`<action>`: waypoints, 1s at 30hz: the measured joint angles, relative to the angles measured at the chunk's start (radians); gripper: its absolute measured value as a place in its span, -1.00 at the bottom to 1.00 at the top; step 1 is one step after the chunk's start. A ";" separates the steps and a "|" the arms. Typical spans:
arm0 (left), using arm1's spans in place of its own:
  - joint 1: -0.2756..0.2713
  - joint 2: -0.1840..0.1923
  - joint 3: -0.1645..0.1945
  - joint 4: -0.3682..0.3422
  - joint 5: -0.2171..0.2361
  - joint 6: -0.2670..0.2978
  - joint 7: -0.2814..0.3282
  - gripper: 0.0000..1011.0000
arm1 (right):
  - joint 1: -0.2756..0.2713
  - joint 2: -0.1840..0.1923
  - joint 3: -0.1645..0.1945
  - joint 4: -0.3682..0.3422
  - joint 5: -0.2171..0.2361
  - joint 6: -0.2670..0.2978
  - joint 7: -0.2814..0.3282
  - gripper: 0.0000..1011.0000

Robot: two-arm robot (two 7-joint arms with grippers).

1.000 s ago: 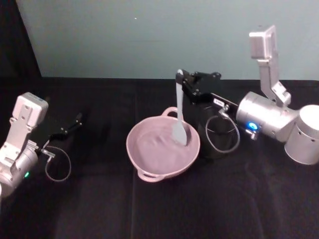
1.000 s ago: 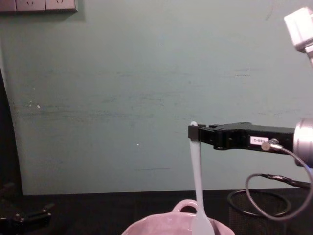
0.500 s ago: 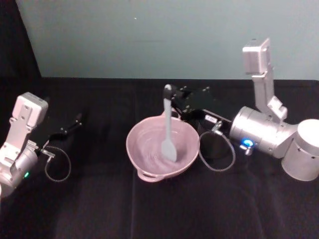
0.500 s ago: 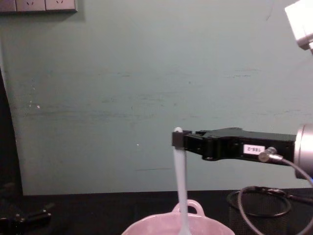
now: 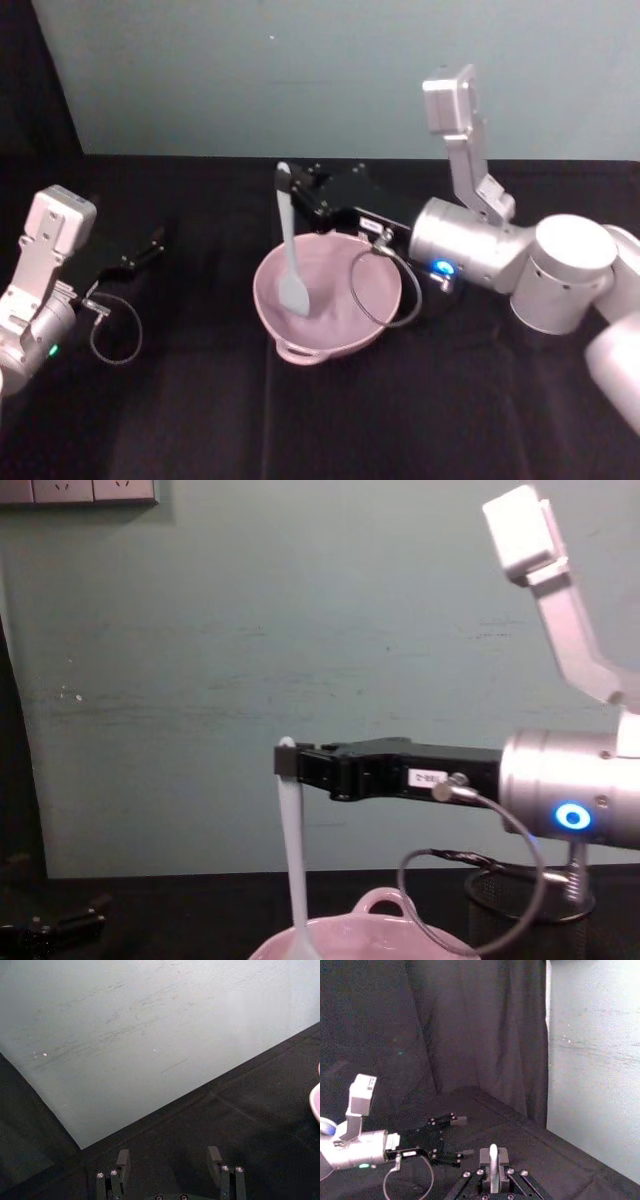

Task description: Use the one hand to pick up the spoon and stir the clear water in the bowl.

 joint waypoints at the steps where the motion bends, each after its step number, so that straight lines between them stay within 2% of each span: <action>1: 0.000 0.000 0.000 0.000 0.000 0.000 0.000 1.00 | 0.008 -0.006 -0.003 0.011 -0.001 0.000 0.002 -0.81; 6: 0.000 0.000 0.000 0.000 0.000 0.000 0.000 1.00 | 0.061 -0.035 -0.011 0.090 -0.011 -0.005 0.009 -0.81; 12: 0.000 0.000 0.000 0.000 0.000 0.000 0.000 1.00 | 0.094 -0.044 0.000 0.150 -0.020 -0.013 0.007 -0.81; 15: 0.000 0.000 0.000 0.000 0.000 0.000 0.000 1.00 | 0.097 -0.040 0.009 0.156 -0.022 -0.015 0.002 -0.81; 22: 0.000 0.000 0.000 0.000 0.000 0.000 0.000 1.00 | 0.069 0.000 0.050 0.118 -0.019 -0.012 -0.022 -0.81; 30: 0.000 0.000 0.000 0.000 0.000 0.000 0.000 1.00 | -0.012 0.067 0.086 0.009 -0.004 0.011 -0.042 -0.81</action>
